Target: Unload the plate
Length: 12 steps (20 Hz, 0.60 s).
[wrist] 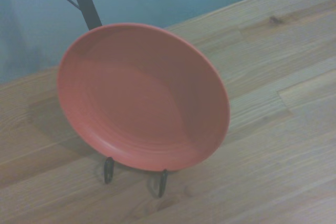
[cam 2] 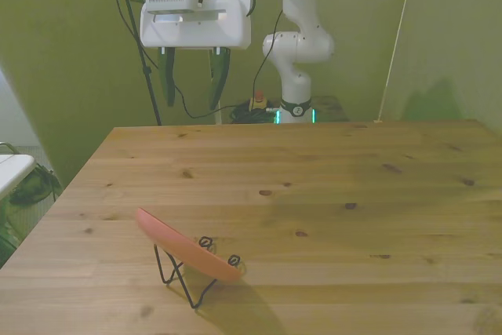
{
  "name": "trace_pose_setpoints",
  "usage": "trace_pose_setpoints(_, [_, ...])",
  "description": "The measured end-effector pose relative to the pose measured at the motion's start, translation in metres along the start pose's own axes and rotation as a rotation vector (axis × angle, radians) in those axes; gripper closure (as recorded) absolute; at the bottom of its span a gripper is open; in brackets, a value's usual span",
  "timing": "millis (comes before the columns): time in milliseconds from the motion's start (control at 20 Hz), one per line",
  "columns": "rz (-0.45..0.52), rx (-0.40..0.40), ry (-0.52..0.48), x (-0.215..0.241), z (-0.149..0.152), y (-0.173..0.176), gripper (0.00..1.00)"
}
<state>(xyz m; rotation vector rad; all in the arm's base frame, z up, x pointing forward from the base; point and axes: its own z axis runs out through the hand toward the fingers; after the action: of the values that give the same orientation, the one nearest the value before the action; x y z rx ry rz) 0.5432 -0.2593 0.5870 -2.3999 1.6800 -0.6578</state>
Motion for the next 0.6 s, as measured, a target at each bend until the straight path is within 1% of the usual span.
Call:
trace_pose_setpoints(150, [-0.079,-0.057,0.039,0.002,0.008,0.002,0.00])
trace_pose_setpoints(250, [-0.159,-0.066,0.103,0.014,0.016,-0.001,0.00])
trace_pose_setpoints(350, [-0.206,-0.070,0.160,0.029,0.030,-0.005,0.00])
trace_pose_setpoints(500, [-0.250,-0.085,0.196,0.048,0.056,-0.019,0.00])
trace_pose_setpoints(600, [-0.255,-0.080,0.209,0.060,0.070,-0.033,0.00])
